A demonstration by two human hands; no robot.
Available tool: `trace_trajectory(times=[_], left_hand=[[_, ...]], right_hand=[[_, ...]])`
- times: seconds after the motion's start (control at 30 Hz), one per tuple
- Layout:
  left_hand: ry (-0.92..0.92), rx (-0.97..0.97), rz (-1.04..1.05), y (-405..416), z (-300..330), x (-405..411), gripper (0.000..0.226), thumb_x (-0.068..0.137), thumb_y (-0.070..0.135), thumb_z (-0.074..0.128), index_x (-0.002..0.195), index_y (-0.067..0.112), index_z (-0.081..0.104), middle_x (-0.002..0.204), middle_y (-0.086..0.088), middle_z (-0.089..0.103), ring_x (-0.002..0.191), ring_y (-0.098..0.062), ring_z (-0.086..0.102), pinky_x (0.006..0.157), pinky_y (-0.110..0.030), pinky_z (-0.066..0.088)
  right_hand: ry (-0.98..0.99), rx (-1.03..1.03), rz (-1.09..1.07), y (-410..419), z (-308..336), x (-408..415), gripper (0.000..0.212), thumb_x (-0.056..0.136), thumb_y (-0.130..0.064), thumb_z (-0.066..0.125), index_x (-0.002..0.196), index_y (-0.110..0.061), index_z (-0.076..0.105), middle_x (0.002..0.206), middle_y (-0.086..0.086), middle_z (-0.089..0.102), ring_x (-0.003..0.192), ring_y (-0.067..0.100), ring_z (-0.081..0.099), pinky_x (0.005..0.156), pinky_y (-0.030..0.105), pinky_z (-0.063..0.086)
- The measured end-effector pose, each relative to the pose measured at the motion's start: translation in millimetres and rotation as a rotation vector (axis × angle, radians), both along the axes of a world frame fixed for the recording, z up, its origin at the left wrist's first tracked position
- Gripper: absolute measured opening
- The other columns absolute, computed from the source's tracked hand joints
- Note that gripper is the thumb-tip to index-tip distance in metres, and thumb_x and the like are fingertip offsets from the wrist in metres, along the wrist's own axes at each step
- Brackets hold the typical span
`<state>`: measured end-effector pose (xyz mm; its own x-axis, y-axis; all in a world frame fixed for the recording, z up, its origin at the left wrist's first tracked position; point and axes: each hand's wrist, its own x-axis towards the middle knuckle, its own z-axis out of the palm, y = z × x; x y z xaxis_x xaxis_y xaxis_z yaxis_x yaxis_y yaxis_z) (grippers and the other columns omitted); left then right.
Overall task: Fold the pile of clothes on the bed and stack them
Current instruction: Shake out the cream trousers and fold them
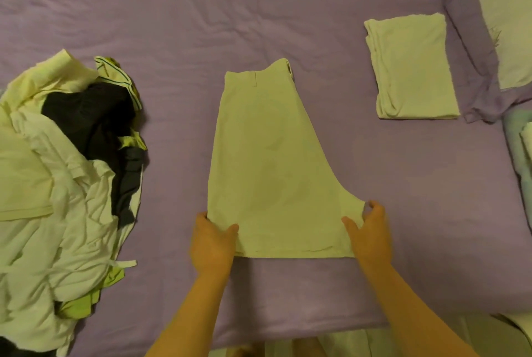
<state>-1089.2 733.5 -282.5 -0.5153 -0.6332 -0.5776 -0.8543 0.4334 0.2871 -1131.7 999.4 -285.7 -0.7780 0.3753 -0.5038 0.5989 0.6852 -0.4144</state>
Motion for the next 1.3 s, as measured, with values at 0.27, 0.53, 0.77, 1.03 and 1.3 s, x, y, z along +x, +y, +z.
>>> trace_trajectory(times=[0.27,0.53,0.77,1.03,1.3], left_hand=[[0.36,-0.294,-1.011,21.8,-7.3,-48.2,0.062,0.068,0.015,0.083,0.126,0.012,0.063,0.131,-0.02,0.057,0.116,-0.043,0.057,0.091,-0.055,0.049],[0.277,-0.338,-1.131,-12.6,-65.4,-144.4,0.064,0.094,0.059,-0.001,0.15,0.029,-0.007,0.158,-0.002,-0.016,0.143,-0.03,-0.022,0.114,-0.055,-0.017],[0.407,-0.4,-1.115,-23.8,-69.3,-197.3,0.065,0.097,0.058,0.013,0.152,0.024,0.021,0.159,-0.01,0.011,0.146,-0.038,0.006,0.113,-0.06,0.007],[0.311,-0.363,-1.143,-40.4,-87.2,-236.3,0.064,0.093,0.064,-0.002,0.15,0.036,-0.007,0.158,-0.005,-0.015,0.144,-0.029,-0.022,0.114,-0.057,-0.012],[0.246,-0.192,-1.149,-46.5,-60.8,-239.3,0.061,0.098,0.055,0.02,0.151,0.036,-0.004,0.16,-0.002,-0.013,0.146,-0.025,-0.019,0.11,-0.052,-0.021]], right_hand=[[0.133,0.281,0.909,-73.5,0.8,-52.8,0.058,0.101,-0.039,0.034,0.151,-0.027,0.008,0.16,0.004,-0.002,0.147,0.025,-0.007,0.118,0.04,0.006],[0.232,0.447,0.997,-99.7,-43.6,-134.3,0.072,0.095,-0.059,0.0,0.145,-0.02,0.035,0.152,0.01,0.031,0.14,0.034,0.027,0.108,0.059,0.027],[0.337,0.45,0.902,-120.7,-54.1,-172.4,0.068,0.096,-0.06,0.01,0.144,-0.021,0.038,0.15,0.018,0.034,0.138,0.041,0.028,0.106,0.063,0.027],[0.381,0.386,0.941,-121.6,-65.7,-225.2,0.061,0.094,-0.059,0.021,0.146,-0.028,0.03,0.157,0.008,0.017,0.141,0.037,0.026,0.111,0.057,0.022],[0.191,-0.389,0.103,-156.7,-16.1,-308.3,0.073,0.09,-0.034,0.063,0.148,-0.012,0.025,0.151,0.007,0.035,0.134,0.025,0.039,0.102,0.031,0.036]])
